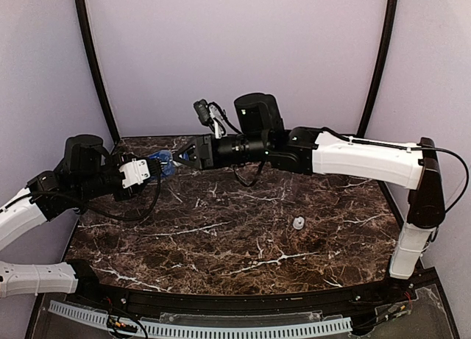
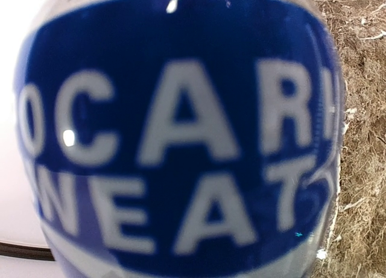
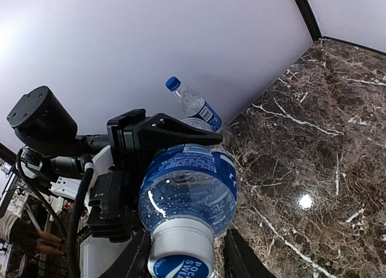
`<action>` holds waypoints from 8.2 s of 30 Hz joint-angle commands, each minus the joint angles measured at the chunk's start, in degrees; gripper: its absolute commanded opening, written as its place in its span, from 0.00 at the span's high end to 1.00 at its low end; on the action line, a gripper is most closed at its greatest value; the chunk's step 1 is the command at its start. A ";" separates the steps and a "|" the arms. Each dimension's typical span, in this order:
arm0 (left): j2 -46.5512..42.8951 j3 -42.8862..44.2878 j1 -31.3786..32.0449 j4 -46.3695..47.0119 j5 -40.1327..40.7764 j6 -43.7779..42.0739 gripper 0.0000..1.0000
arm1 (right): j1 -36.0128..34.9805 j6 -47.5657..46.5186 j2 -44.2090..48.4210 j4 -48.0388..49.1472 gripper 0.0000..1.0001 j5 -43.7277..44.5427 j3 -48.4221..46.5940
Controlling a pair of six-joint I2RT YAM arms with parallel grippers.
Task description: Unscrew the bottle caps
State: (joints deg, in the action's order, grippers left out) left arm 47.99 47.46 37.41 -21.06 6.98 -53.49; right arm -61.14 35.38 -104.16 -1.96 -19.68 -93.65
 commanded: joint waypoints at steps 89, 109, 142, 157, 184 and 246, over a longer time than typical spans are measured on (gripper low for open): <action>-0.25 0.84 0.12 -6.47 -8.44 4.59 0.64 | -1.30 -1.40 3.45 -12.28 0.23 -1.39 -2.79; -0.35 1.13 0.10 -6.37 -7.20 4.20 0.64 | -1.23 -4.56 -1.06 -16.37 0.95 -7.76 -8.10; -0.63 2.35 0.19 -29.23 -22.02 -8.27 0.65 | -25.78 -136.27 14.79 31.66 1.00 44.45 28.28; -2.21 0.89 -0.04 -16.83 -15.95 0.85 0.65 | -10.81 -57.57 15.78 -16.68 1.00 45.45 4.65; -3.09 0.60 -3.57 -1.35 -5.48 12.80 0.62 | 3.95 -21.06 -21.72 -55.59 1.00 16.46 -8.10; -2.27 6.29 -3.57 -16.12 -29.60 12.60 0.61 | -5.82 -39.49 2.78 40.22 0.54 -5.04 17.97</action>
State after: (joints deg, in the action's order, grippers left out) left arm 45.95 52.60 34.22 -36.62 -21.87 -40.36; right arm -66.63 -4.19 -100.42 39.33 -25.71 -74.19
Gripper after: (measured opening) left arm 0.394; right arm 0.479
